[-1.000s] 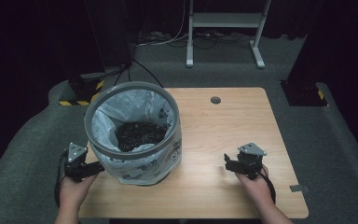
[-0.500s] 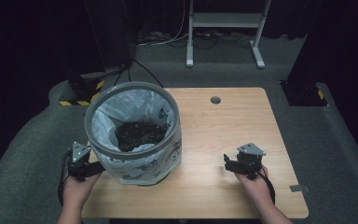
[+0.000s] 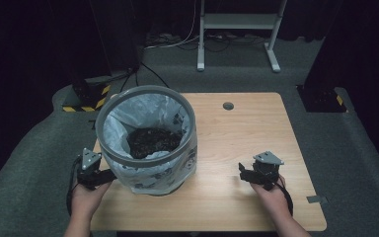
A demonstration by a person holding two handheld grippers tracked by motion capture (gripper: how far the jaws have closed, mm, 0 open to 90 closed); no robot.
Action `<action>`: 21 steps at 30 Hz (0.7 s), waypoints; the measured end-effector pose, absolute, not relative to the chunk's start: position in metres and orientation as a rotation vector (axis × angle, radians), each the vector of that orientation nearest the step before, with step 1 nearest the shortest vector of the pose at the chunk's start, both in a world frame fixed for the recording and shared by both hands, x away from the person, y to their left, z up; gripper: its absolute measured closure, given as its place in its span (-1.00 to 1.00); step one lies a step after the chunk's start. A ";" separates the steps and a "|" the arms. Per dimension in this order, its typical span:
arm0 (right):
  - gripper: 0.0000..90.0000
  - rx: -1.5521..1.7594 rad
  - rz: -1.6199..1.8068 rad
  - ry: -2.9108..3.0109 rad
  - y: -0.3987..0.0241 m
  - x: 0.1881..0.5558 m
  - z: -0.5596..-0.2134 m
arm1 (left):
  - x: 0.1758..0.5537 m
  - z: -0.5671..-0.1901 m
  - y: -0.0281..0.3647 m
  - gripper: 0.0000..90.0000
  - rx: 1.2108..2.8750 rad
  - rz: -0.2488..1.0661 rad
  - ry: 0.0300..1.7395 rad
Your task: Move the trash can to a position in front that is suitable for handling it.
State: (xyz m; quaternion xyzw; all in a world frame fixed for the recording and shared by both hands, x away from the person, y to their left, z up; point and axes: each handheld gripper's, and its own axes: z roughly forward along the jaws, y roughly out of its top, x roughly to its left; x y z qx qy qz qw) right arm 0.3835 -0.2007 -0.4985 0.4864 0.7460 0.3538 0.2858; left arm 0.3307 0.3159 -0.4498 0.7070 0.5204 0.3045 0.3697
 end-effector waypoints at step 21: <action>-0.73 1.334 0.968 1.922 -0.226 0.370 -0.494 | 0.361 -0.450 0.246 -0.59 1.898 0.667 1.218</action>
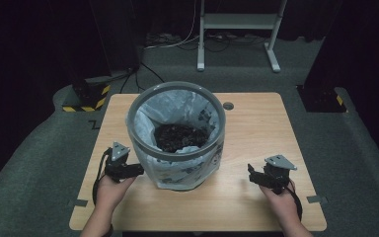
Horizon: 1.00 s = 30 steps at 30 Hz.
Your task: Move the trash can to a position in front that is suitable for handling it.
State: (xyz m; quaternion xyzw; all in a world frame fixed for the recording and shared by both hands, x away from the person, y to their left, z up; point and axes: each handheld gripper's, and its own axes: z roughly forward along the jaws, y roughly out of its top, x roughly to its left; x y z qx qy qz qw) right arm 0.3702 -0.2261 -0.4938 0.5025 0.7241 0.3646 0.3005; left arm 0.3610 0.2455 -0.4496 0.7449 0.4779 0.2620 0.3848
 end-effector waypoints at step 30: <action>-0.73 1.306 1.078 1.793 -0.240 0.372 -0.464 | 0.385 -0.448 0.178 -0.64 1.949 0.624 1.114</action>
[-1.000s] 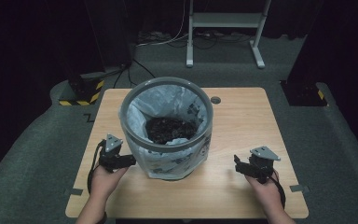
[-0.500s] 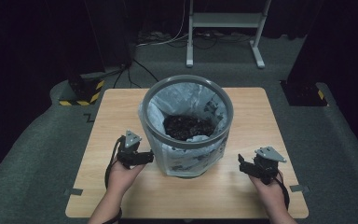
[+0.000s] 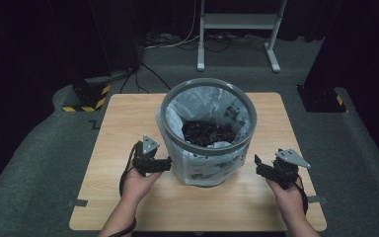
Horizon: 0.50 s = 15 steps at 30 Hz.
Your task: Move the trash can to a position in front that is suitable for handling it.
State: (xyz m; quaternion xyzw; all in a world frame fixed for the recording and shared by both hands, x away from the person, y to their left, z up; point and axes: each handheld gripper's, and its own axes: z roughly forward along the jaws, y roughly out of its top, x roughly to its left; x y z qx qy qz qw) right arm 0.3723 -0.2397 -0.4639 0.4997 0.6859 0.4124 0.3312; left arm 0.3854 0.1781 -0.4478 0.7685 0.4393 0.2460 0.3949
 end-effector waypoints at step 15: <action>-0.72 1.319 1.061 1.739 -0.251 0.393 -0.450 | 0.408 -0.446 0.139 -0.64 1.948 0.589 1.074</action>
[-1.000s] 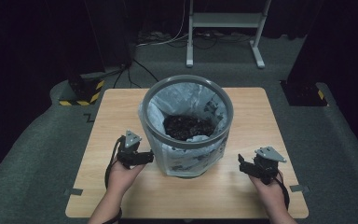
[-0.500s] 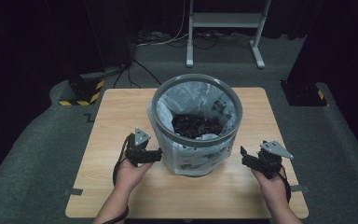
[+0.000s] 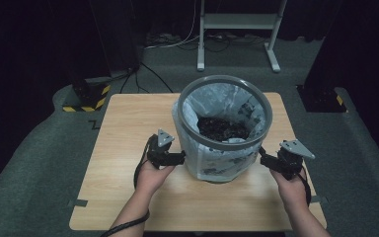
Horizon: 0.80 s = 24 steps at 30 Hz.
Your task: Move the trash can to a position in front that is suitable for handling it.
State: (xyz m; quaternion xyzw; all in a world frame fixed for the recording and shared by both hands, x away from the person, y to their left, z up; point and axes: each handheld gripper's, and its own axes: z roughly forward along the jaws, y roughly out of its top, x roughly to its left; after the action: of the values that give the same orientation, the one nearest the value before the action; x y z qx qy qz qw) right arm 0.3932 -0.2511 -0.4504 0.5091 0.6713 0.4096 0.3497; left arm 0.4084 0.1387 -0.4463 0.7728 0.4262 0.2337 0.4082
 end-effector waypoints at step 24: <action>-0.72 1.321 1.085 1.745 -0.273 0.379 -0.450 | 0.395 -0.438 0.145 -0.69 1.963 0.568 1.057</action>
State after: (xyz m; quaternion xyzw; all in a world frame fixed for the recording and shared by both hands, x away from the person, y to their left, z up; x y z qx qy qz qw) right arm 0.3787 -0.2729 -0.4503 0.5080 0.6712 0.4173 0.3424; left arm 0.3950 0.1449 -0.4375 0.7788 0.4195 0.2252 0.4083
